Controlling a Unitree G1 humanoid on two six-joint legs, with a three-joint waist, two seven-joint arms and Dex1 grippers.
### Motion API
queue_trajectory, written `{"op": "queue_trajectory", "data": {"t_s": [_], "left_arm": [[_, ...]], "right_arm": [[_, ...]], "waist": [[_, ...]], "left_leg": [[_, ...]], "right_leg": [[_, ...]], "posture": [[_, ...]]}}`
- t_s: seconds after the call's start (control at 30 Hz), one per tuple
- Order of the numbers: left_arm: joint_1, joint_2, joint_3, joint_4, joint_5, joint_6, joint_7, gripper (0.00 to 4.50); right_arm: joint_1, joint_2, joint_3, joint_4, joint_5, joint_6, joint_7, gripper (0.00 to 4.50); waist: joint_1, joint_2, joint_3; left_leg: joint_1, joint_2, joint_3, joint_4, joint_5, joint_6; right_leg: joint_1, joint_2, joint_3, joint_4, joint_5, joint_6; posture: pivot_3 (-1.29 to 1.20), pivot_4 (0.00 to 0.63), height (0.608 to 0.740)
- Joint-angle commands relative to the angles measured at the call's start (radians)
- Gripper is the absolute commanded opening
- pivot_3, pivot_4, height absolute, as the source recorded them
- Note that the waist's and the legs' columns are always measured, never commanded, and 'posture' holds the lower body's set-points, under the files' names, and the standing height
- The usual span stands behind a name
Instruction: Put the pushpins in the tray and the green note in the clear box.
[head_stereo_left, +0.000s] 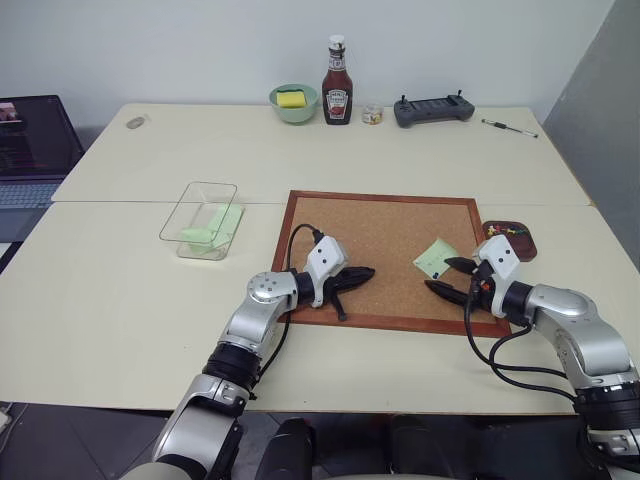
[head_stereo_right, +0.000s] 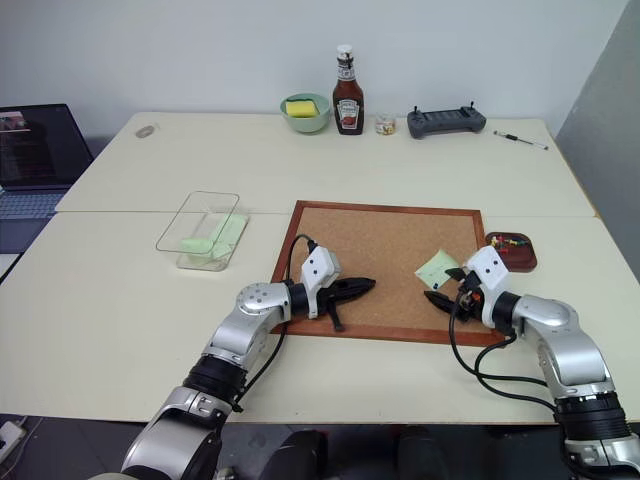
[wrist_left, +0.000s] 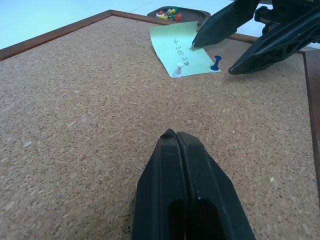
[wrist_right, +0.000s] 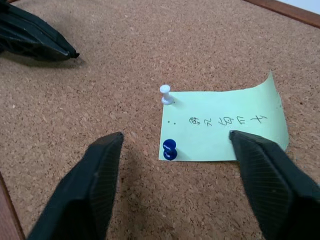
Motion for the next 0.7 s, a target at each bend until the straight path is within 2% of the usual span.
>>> {"op": "queue_trajectory", "data": {"t_s": [0.03,0.43,0.7], "left_arm": [[0.018,-0.001,-0.014,0.004,0.007,0.009,0.001,0.0],[0.018,0.001,-0.015,0.001,0.007,0.011,-0.003,0.0],[0.018,0.0,-0.015,0.004,0.008,0.01,-0.003,0.0]], "right_arm": [[-0.019,-0.004,-0.008,-0.02,0.0,-0.016,0.014,2.46],[-0.004,-0.023,0.001,-0.033,-0.031,-0.046,0.039,0.07],[-0.005,-0.031,-0.003,-0.058,-0.025,-0.062,0.063,0.02]], "waist": [[0.0,0.0,0.0],[0.0,0.0,0.0],[0.0,0.0,0.0]], "left_leg": [[0.0,0.0,0.0,0.0,0.0,0.0],[0.0,0.0,0.0,0.0,0.0,0.0],[0.0,0.0,0.0,0.0,0.0,0.0]], "right_leg": [[0.0,0.0,0.0,0.0,0.0,0.0],[0.0,0.0,0.0,0.0,0.0,0.0],[0.0,0.0,0.0,0.0,0.0,0.0]], "posture": [[0.0,0.15,0.74],[0.0,0.15,0.74],[0.0,0.15,0.74]]}}
